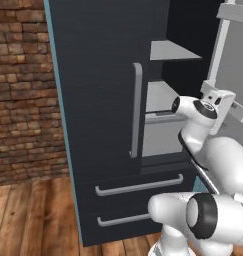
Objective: Take the cupcake and cake from the fridge and place them on the empty tray on the dining counter.
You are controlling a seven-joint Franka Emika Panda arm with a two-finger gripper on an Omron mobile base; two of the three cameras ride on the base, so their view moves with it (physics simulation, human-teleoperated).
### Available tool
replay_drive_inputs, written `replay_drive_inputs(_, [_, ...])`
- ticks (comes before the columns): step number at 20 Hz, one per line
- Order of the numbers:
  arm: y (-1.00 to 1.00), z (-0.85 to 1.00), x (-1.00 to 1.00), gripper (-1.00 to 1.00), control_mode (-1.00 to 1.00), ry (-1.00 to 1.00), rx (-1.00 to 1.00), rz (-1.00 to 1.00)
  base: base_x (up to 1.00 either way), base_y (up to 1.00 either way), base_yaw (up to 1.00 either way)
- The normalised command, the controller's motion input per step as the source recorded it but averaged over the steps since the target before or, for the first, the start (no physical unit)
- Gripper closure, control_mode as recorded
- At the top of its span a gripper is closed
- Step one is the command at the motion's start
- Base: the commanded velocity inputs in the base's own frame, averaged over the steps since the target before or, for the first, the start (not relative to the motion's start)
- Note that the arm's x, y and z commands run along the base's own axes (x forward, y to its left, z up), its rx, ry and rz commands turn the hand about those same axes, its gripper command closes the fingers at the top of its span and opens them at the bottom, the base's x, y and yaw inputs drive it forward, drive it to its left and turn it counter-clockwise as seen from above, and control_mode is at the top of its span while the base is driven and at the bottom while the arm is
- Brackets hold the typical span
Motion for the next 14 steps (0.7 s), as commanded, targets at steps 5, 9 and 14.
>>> replay_drive_inputs(5, [0.68, 0.26, -0.95, -1.00, -1.00, -0.47, 0.05, 0.01, 0.00, 0.00, 0.00])
replay_drive_inputs(9, [1.00, 0.07, -0.67, -1.00, -1.00, -0.69, 0.45, 0.03, 0.00, 0.00, 0.00])
replay_drive_inputs(14, [0.98, 0.19, -0.36, -1.00, -1.00, -0.27, 0.59, 0.20, 0.00, 0.00, 0.00])
